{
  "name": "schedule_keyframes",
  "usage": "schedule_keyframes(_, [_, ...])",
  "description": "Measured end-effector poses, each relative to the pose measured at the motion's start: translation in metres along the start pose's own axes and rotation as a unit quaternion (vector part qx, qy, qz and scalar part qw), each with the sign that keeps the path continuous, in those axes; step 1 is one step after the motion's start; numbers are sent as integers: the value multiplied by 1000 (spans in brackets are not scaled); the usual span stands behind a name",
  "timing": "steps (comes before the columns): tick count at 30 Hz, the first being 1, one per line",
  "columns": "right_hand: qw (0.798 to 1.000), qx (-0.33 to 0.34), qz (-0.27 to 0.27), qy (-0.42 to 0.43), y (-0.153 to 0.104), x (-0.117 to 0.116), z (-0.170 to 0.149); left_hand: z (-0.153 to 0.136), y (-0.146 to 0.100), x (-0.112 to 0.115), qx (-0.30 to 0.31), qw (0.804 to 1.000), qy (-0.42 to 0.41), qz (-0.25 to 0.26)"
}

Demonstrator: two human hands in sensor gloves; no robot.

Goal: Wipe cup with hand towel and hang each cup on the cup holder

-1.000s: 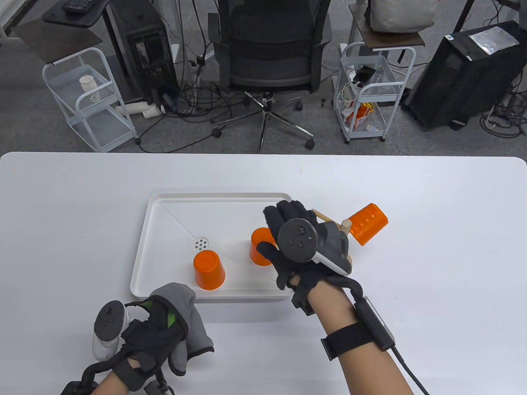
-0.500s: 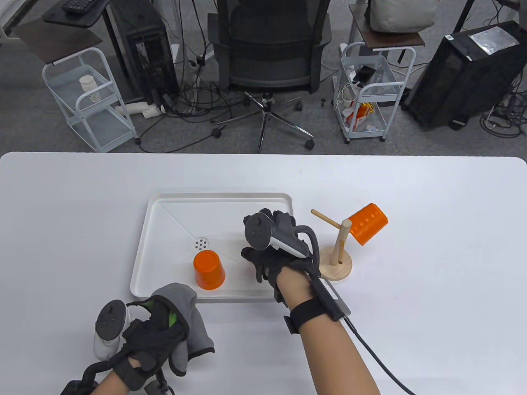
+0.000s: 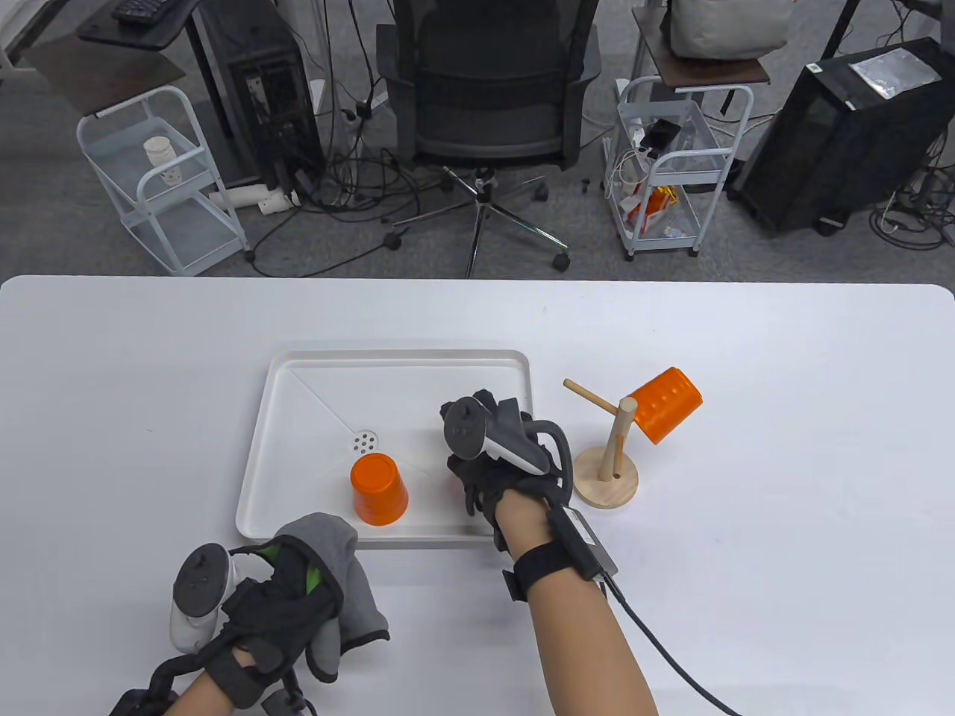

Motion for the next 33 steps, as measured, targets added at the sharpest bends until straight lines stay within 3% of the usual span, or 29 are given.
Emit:
schedule_keyframes(11, [998, 9, -56, 19, -12, 12, -3, 1, 0, -1, 2, 1000, -1, 3])
schedule_keyframes(22, [987, 39, -144, 55, -63, 45, -2, 1, -1, -1, 4, 1000, 5, 1])
schedule_keyframes(29, [963, 69, -229, 127, -104, 59, -4, 2, -2, -3, 8, 1000, 8, 3])
schedule_keyframes(33, [943, 83, -251, 200, -122, 59, -3, 2, -2, -3, 9, 1000, 10, 3])
Point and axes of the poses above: the tracker on the back of each hand, its own z axis roughly to the thumb side, its own y axis roughly from the wrist to the fingertips, x = y × z, the point moved 5 cm from there along y, roughly from the wrist to the fingertips, and after that the axes turned 15 degrees about -y, right-handed, at the moved point
